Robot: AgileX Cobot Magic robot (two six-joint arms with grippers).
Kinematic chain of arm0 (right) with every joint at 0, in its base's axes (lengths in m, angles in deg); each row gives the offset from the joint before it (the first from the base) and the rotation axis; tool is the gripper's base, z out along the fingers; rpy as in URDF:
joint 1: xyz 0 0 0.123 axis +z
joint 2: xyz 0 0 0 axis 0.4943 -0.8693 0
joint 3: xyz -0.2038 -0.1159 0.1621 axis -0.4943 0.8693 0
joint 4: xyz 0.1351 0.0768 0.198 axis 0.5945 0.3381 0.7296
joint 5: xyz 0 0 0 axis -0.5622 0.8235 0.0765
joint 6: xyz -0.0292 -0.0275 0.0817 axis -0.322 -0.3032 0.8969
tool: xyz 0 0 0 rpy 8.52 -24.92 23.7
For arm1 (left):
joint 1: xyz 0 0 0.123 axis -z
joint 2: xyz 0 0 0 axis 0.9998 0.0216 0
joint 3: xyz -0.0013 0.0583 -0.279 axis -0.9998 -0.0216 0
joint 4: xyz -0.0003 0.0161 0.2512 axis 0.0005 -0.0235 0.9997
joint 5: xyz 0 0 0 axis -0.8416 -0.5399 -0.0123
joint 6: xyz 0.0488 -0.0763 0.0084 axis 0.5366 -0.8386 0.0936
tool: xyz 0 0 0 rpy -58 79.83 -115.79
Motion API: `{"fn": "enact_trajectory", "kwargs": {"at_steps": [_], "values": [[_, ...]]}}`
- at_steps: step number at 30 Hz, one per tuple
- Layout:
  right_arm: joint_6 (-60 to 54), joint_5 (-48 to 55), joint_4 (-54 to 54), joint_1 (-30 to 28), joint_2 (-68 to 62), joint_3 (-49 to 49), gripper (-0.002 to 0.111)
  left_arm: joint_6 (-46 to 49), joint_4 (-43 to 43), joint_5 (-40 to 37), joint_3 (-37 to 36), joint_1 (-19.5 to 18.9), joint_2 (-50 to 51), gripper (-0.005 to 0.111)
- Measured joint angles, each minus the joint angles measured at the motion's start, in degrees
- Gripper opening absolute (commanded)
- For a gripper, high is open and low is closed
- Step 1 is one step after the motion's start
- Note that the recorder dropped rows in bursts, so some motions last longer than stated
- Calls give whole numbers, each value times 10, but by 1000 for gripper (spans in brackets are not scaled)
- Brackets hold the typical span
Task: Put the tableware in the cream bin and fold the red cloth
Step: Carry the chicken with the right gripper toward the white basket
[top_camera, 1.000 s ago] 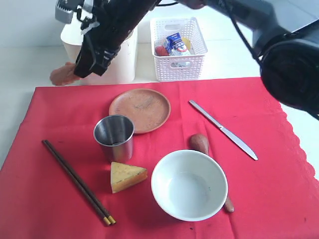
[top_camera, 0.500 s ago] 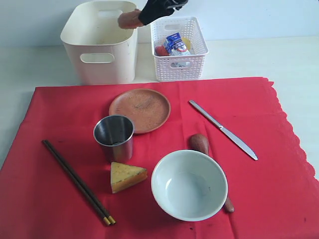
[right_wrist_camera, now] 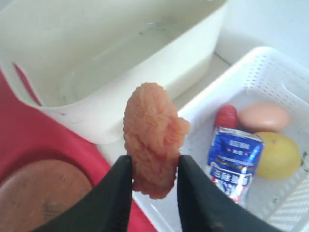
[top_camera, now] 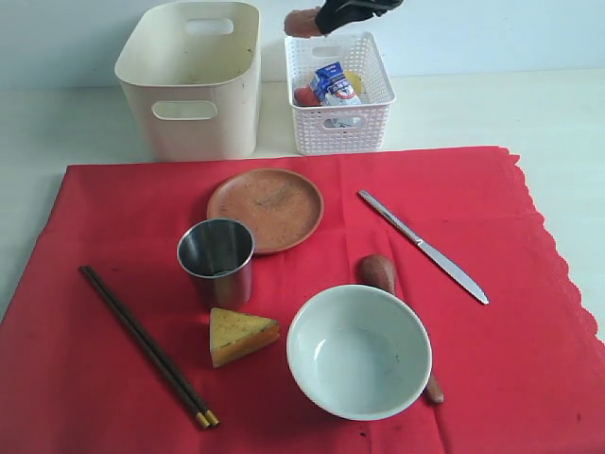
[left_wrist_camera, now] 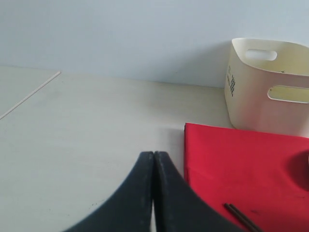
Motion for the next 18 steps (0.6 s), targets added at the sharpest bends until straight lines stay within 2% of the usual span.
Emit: {"fn": "enact_trajectory", "kwargs": {"at_steps": [6,8,10,16,18], "values": [[72,-58,-21,-10,-43,0,0,0,0,0,0,0,0,2],[103,-78,-34,-10,-58,0,5,0,0,0,0,0,0,2],[129,-91,-49,-10,-68,0,13,0,0,0,0,0,0,2],[213,-100,-116,-10,-80,0,49,0,0,0,0,0,0,2],[242,-97,-125,-10,-80,0,55,0,0,0,0,0,0,2]]}}
